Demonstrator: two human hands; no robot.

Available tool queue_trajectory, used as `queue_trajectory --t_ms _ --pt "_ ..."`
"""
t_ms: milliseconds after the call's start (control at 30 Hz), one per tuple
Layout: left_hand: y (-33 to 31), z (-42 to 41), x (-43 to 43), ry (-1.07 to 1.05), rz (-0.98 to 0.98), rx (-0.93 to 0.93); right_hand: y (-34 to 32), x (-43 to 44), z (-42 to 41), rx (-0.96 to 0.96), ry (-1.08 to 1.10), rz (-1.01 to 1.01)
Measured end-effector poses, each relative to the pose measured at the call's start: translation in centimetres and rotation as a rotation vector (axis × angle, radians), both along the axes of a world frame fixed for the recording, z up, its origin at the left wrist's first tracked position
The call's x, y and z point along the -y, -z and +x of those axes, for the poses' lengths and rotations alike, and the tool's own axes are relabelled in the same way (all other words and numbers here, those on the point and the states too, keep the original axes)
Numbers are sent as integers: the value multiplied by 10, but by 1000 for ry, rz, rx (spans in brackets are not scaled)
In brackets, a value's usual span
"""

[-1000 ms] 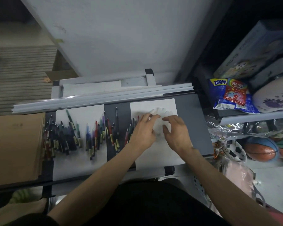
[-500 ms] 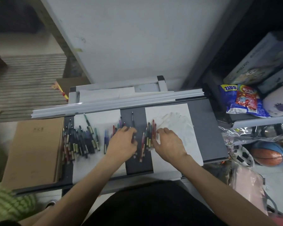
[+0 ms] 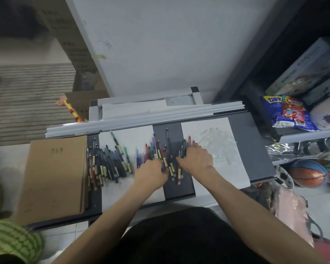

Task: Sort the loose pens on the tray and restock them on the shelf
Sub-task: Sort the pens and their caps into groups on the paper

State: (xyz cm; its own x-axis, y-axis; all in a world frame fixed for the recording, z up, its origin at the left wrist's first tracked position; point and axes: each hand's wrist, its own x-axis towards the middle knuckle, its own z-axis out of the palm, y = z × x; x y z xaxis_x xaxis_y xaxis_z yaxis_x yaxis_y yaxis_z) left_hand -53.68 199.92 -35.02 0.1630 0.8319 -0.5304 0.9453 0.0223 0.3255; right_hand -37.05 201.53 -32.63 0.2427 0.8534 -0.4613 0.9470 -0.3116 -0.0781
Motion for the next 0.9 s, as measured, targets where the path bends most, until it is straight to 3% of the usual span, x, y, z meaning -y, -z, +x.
queue_trajectory --t_ms 533,900 --pt "-1 21 11 170 -89 -32 10 1 -4 23 64 -35" --pt "14 26 16 86 -63 36 18 -2 -8 78 -59 -83"
